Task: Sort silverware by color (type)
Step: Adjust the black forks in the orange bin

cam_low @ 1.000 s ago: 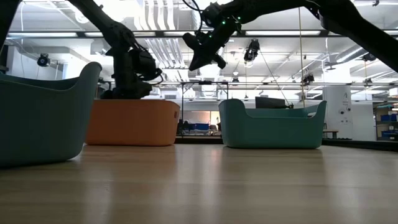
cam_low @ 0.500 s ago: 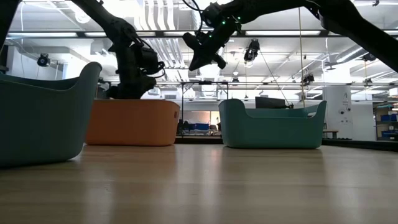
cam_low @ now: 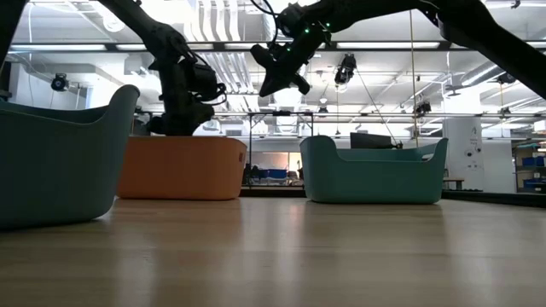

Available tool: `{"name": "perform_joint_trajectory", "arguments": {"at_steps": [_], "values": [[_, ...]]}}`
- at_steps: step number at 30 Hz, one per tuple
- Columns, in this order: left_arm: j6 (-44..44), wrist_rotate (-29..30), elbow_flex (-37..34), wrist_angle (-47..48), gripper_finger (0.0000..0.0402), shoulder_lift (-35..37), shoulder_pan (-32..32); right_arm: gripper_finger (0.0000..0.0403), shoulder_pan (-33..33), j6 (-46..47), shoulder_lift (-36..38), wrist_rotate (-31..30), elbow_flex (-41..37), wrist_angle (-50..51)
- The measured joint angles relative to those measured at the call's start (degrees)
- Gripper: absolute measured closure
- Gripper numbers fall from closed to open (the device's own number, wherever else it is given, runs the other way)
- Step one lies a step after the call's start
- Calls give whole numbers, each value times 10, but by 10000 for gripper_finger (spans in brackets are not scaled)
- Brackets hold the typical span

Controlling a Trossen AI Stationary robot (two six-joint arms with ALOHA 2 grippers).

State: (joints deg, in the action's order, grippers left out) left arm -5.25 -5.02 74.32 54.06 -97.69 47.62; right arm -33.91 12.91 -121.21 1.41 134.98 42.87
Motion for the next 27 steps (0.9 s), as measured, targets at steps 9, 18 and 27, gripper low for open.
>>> {"name": "perform_joint_trajectory", "arguments": {"at_steps": [9, 18, 27], "values": [[3, 1, 0, 0, 401, 6, 0, 394, 0, 0, 0, 0, 0, -4], [3, 30, 0, 0, 401, 32, 0, 394, -3, 0, 0, 0, 0, -17], [3, 31, 0, 0, 401, 47, 0, 394, -3, 0, 0, 0, 0, -16]]}}
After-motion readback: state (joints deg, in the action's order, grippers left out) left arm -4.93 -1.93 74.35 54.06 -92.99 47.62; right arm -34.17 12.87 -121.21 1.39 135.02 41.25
